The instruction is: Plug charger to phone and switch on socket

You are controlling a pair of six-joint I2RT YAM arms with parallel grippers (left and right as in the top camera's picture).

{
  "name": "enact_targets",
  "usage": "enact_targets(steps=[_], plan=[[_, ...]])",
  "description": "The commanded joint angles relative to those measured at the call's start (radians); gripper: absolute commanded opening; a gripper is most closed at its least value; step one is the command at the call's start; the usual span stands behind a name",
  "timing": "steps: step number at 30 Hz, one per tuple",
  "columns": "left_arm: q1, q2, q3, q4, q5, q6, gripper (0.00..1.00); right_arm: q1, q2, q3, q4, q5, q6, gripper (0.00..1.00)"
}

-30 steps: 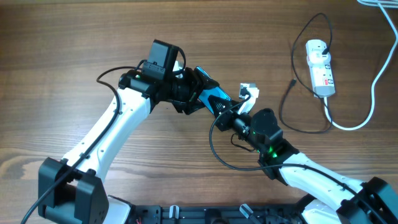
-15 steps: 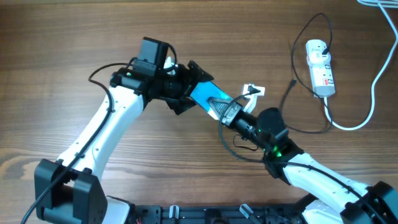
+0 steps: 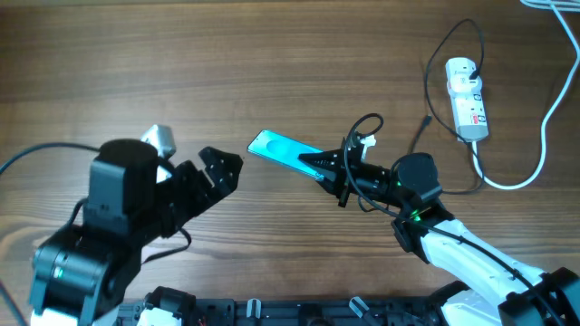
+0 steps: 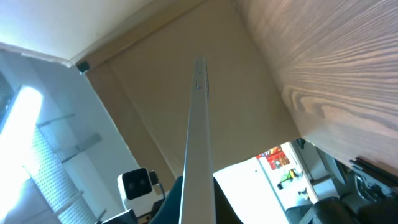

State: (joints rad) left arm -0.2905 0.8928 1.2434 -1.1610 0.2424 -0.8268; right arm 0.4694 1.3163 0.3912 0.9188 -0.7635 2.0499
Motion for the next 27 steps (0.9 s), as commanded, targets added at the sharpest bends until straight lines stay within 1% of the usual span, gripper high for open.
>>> enact_targets(steps=[1, 2, 4, 6, 7, 9, 11, 12, 13, 14, 15, 16, 18, 27], plan=[[0.005, -0.009, 0.006, 0.001, -0.031, -0.166, 1.0, -0.001, -0.016, 0.019, 0.001, -0.042, 0.021, 0.04], [0.005, 0.006, 0.006, 0.0, -0.027, -0.215, 1.0, -0.001, -0.016, 0.019, 0.001, -0.049, 0.021, 0.04], [0.005, 0.06, 0.005, 0.008, -0.019, -0.219, 1.0, -0.001, -0.016, 0.019, 0.001, -0.05, 0.022, 0.04], [-0.018, 0.14, 0.004, 0.014, -0.011, -0.321, 1.0, -0.001, -0.016, 0.019, -0.001, -0.05, 0.022, 0.04], [-0.056, 0.195, 0.004, 0.047, -0.009, -0.354, 1.0, -0.001, -0.016, 0.019, -0.009, -0.049, 0.022, 0.04], [-0.134, 0.277, 0.004, 0.124, -0.008, -0.364, 0.98, -0.001, -0.016, 0.019, -0.052, -0.047, 0.022, 0.04], [-0.197, 0.339, 0.004, 0.16, -0.01, -0.417, 0.98, -0.001, -0.016, 0.019, -0.1, -0.047, 0.022, 0.04], [-0.217, 0.368, 0.004, 0.183, -0.016, -0.426, 0.95, -0.001, -0.016, 0.019, -0.106, -0.047, 0.022, 0.04], [-0.227, 0.393, 0.004, 0.186, -0.031, -0.466, 0.93, -0.002, -0.016, 0.019, -0.104, -0.047, 0.022, 0.04], [-0.227, 0.404, 0.004, 0.192, -0.032, -0.469, 0.89, -0.003, -0.016, 0.019, -0.104, -0.047, 0.022, 0.04], [-0.228, 0.413, 0.004, 0.218, -0.031, -0.471, 0.82, -0.003, -0.016, 0.019, -0.104, -0.042, 0.022, 0.04], [-0.232, 0.416, 0.004, 0.253, -0.031, -0.472, 0.78, -0.003, -0.016, 0.019, -0.104, -0.024, 0.022, 0.04], [-0.231, 0.417, 0.004, 0.28, -0.036, -0.472, 0.74, -0.003, -0.016, 0.019, -0.097, -0.014, 0.022, 0.04], [-0.245, 0.426, 0.004, 0.326, -0.055, -0.473, 0.75, -0.002, -0.016, 0.019, 0.117, 0.04, 0.022, 0.04]])
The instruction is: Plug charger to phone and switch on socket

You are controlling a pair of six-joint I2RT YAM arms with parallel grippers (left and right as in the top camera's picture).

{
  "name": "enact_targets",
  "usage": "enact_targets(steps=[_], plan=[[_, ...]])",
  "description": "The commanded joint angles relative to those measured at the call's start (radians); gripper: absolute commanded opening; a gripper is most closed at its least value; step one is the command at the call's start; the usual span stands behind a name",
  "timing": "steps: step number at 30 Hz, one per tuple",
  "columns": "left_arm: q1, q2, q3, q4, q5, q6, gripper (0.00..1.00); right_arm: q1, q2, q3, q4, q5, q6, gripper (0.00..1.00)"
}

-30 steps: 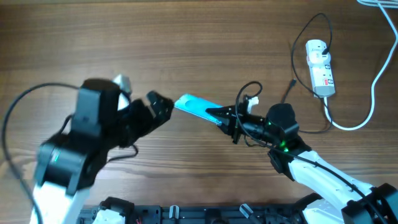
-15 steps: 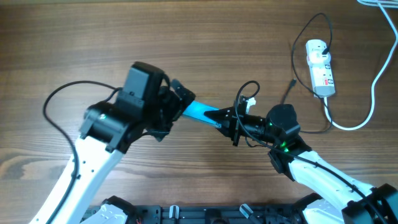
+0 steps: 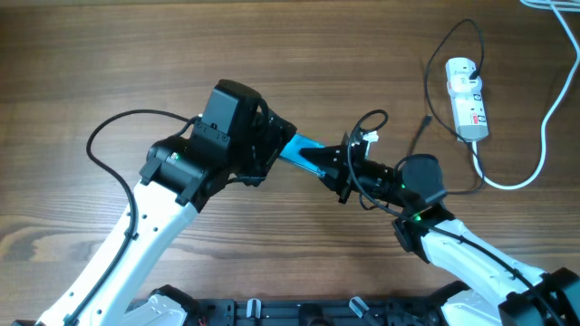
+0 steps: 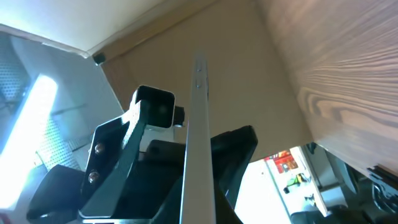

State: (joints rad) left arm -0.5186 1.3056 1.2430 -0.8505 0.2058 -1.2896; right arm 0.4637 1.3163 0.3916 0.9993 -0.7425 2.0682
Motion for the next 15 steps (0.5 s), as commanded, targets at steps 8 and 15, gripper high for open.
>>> enact_targets(steps=[8, 15], plan=[[-0.033, 0.065, 0.005, 0.055, -0.07, -0.01, 0.43, 0.003, -0.016, 0.019, 0.046, 0.005, 0.003, 0.04], [-0.033, 0.065, 0.005, 0.103, -0.069, -0.01, 0.41, 0.003, -0.016, 0.019, -0.02, 0.004, 0.004, 0.04]])
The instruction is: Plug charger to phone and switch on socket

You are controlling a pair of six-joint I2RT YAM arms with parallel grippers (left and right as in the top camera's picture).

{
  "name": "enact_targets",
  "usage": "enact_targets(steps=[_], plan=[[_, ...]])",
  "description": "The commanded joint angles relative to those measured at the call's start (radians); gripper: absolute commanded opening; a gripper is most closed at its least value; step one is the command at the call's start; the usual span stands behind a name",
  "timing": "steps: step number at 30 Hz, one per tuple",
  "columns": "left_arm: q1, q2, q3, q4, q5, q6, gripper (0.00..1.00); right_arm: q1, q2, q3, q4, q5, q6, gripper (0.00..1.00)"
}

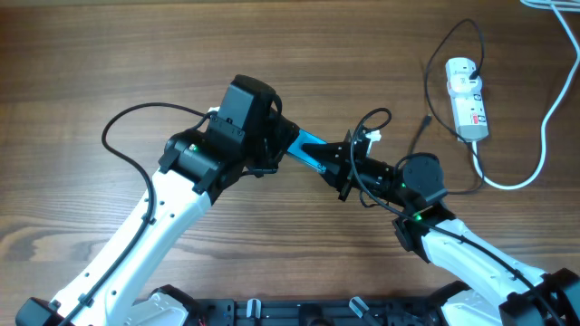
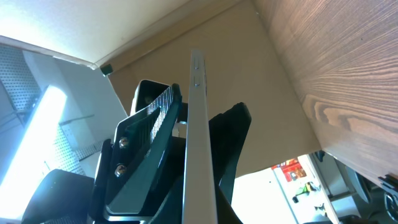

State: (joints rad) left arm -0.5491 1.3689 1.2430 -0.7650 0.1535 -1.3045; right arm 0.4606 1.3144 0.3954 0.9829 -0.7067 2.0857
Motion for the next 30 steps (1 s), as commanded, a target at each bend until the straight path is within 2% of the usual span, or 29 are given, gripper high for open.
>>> enact_targets(steps=[1, 6, 9, 15, 16, 18, 20, 23, 26, 30], plan=[[-0.003, 0.002, 0.005, 0.017, -0.017, 0.005, 0.41, 0.006, -0.014, 0.015, -0.004, -0.032, -0.014, 0.04], [-0.003, 0.002, 0.005, 0.017, -0.017, 0.005, 0.41, 0.006, -0.014, 0.015, -0.013, -0.035, -0.014, 0.04], [-0.003, 0.002, 0.005, 0.017, -0.017, 0.005, 0.41, 0.006, -0.014, 0.015, -0.106, -0.052, -0.014, 0.04], [-0.003, 0.002, 0.005, 0.017, -0.017, 0.005, 0.43, 0.006, -0.014, 0.015, -0.092, -0.054, -0.014, 0.04], [-0.003, 0.002, 0.005, 0.017, -0.018, 0.005, 0.4, 0.006, -0.014, 0.015, -0.075, -0.054, -0.014, 0.04], [-0.003, 0.002, 0.005, 0.018, -0.017, 0.005, 0.27, 0.006, -0.014, 0.015, -0.07, -0.054, -0.014, 0.04], [-0.003, 0.002, 0.005, 0.017, -0.018, -0.043, 0.18, 0.006, -0.014, 0.015, -0.071, -0.053, -0.014, 0.04], [-0.003, 0.002, 0.005, 0.016, -0.017, -0.07, 0.14, 0.006, -0.014, 0.015, -0.088, -0.03, -0.014, 0.04], [-0.003, 0.002, 0.005, 0.018, -0.017, -0.165, 0.09, 0.006, -0.014, 0.015, -0.096, -0.026, -0.014, 0.04], [-0.003, 0.002, 0.005, 0.032, -0.017, -0.219, 0.07, 0.006, -0.011, 0.015, -0.22, 0.002, -0.014, 0.04]])
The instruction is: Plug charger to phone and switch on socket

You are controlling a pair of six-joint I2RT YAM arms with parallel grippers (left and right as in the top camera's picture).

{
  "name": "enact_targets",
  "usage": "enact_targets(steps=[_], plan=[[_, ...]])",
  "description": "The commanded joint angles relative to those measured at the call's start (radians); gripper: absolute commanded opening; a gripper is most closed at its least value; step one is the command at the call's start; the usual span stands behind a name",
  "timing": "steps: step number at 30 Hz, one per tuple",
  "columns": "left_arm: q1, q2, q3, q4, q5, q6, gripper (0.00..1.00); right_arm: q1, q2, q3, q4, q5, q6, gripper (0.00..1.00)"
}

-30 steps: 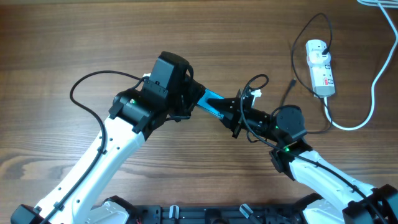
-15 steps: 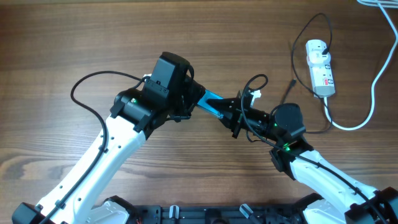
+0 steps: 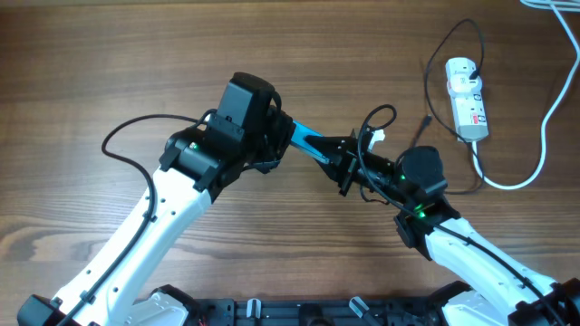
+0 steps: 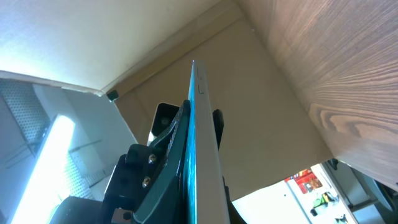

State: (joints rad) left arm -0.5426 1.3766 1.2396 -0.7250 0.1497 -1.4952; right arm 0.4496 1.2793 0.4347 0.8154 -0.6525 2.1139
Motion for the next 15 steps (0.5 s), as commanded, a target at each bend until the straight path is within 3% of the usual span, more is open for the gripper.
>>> enact_targets(steps=[1, 5, 8, 13, 15], plan=[[-0.009, -0.006, 0.008, -0.002, -0.013, -0.032, 0.07, 0.018, 0.024, -0.024, -0.067, -0.041, -0.042, 0.04], [-0.009, -0.006, 0.008, 0.013, -0.013, -0.032, 0.04, 0.018, 0.024, -0.024, -0.117, -0.016, -0.042, 0.04], [-0.009, -0.006, 0.008, 0.012, -0.013, -0.04, 0.04, 0.018, 0.024, -0.024, -0.252, -0.01, -0.042, 0.04], [-0.009, -0.006, 0.008, 0.011, -0.013, -0.069, 0.04, 0.018, 0.024, -0.024, -0.261, -0.01, -0.043, 0.04], [-0.009, -0.006, 0.008, 0.012, -0.014, -0.069, 0.04, 0.018, 0.024, -0.024, -0.261, -0.011, -0.043, 0.1]])
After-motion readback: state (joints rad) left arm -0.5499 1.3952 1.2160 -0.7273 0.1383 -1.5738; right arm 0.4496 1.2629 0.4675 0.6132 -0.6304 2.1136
